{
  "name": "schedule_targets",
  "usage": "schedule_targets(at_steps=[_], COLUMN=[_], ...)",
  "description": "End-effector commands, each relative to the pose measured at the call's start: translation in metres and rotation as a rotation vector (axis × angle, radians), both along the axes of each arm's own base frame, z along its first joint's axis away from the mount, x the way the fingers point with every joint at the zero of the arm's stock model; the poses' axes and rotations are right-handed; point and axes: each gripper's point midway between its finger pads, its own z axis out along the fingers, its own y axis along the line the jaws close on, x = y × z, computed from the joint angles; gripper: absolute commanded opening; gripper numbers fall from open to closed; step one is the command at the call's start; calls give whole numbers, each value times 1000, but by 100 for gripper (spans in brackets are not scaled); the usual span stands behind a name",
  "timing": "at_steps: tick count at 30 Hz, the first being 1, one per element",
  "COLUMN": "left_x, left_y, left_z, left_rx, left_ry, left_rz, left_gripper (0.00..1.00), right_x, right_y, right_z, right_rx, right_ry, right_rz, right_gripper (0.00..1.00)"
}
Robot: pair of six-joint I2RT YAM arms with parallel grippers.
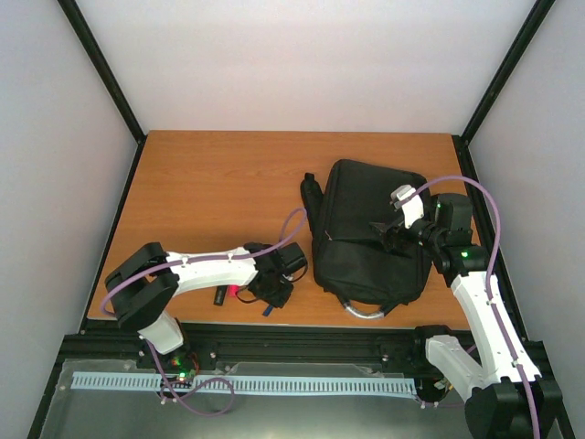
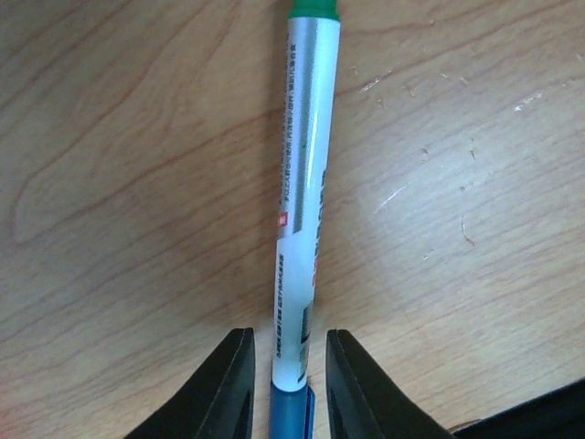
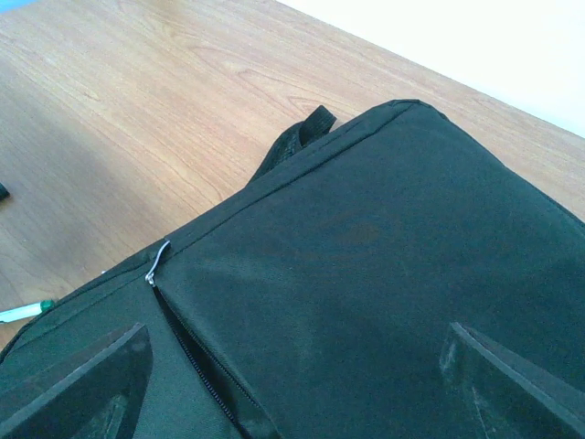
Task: Pack the student bag
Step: Pick up the stationery from the center of the board.
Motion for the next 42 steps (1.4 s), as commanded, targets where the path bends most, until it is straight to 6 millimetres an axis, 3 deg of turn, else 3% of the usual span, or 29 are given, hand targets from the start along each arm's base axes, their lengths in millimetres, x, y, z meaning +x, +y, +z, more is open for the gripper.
schedule_targets(at_steps=[1,13,17,20,25,30,35,42], left_x=[-1,1,3,5,7,3,-1,4], left_y=[2,4,6,6,0,-14,-44,-83], left_z=[-2,-14,-12,-5,23,56,100,140], left_rx=[23,64,71,71,9,-122,-347,-568], left_ry=[-5,1,-12,-24,-53,-68,-89,-122], left_rz=[4,17,20,13,3,-23,-77,-117], left_gripper=[22,10,1,1,1,1,1,1], right_x=[0,0,-1,-2,8,1,-12,-2], right_y=[1,0,2,5,-11,-29,-35,-49], right_z=[0,0,-3,-8,-15,-34,-65,-92], right_rx=[1,0,2,-13,-165,-365,-453,-594], right_ry=[-7,-10,1,45,82,88,137,122], right_rz=[15,15,30,60,45,83,146,130], right_gripper=[88,88,88,88,87,82,77,69])
